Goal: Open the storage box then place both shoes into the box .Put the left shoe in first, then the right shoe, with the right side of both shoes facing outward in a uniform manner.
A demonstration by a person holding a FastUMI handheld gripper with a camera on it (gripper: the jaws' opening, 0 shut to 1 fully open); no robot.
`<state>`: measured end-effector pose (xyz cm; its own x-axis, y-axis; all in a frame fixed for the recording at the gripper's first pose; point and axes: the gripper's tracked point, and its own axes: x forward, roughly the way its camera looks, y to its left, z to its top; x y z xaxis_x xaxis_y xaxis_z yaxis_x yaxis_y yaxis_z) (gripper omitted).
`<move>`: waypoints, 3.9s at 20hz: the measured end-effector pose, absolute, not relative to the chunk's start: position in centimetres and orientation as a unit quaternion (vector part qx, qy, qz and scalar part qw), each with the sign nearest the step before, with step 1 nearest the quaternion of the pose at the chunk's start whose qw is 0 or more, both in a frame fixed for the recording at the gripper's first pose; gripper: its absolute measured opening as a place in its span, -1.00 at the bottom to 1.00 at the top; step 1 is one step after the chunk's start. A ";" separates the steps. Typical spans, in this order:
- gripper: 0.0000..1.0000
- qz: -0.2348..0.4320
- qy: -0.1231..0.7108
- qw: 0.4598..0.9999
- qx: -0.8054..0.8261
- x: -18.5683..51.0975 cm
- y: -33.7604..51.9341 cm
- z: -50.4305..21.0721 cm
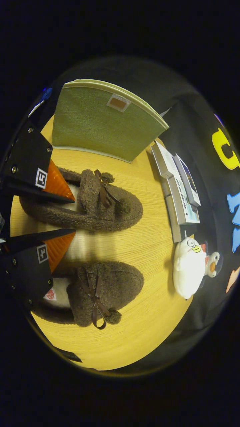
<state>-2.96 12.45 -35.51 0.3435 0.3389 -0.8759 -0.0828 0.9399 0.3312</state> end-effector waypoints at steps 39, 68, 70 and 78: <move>-0.99 0.158 0.471 0.825 0.271 0.6 32.1 -16.9; 0.66 0.225 0.521 0.784 0.251 -2.0 44.7 -23.5; 0.95 0.242 0.502 0.795 0.239 -1.5 43.5 -21.9; 0.95 0.248 0.466 0.822 0.216 -0.3 35.6 -18.1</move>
<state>-0.31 35.57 -18.07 0.4434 0.6087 -0.6579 -0.2055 0.7835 0.5864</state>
